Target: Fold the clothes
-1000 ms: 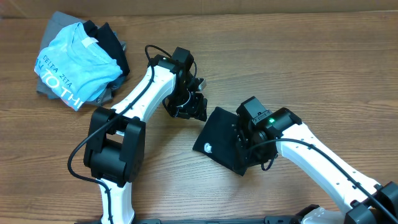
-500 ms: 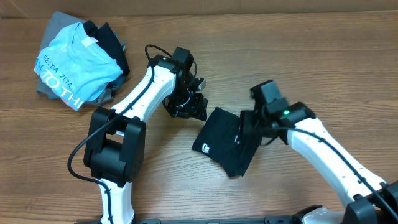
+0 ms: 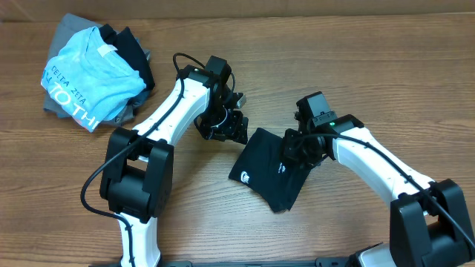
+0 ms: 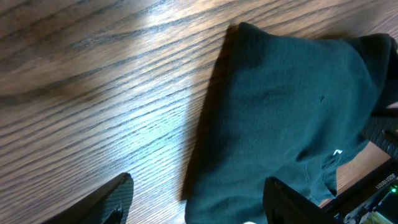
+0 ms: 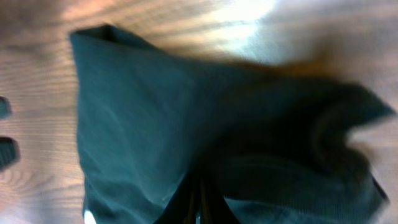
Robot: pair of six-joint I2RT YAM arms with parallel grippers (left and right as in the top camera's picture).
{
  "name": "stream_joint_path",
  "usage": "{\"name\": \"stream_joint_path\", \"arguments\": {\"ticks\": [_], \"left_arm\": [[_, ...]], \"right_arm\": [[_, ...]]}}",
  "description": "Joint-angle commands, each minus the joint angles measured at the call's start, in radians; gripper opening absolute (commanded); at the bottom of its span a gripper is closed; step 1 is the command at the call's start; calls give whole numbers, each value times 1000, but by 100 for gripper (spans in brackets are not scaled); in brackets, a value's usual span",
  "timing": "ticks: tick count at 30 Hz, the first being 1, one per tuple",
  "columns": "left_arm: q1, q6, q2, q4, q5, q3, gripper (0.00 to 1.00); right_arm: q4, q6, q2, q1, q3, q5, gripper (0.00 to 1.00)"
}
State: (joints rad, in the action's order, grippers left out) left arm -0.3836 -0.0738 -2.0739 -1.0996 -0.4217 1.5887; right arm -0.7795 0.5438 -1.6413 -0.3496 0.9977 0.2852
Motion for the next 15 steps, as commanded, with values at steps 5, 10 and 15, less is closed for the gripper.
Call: {"name": "stream_joint_path", "arguments": {"ticks": [5,10,15], "left_arm": [[4,19,17,1,8,13,71],[4,18,17,11,6,13,78],[2,24,17,42,-63,13,83]], "right_arm": [[-211,-24,65,86,31,-113,4],[-253,-77,65,95,31,-103,29],[-219,-152,66,97,31,-101,41]]}}
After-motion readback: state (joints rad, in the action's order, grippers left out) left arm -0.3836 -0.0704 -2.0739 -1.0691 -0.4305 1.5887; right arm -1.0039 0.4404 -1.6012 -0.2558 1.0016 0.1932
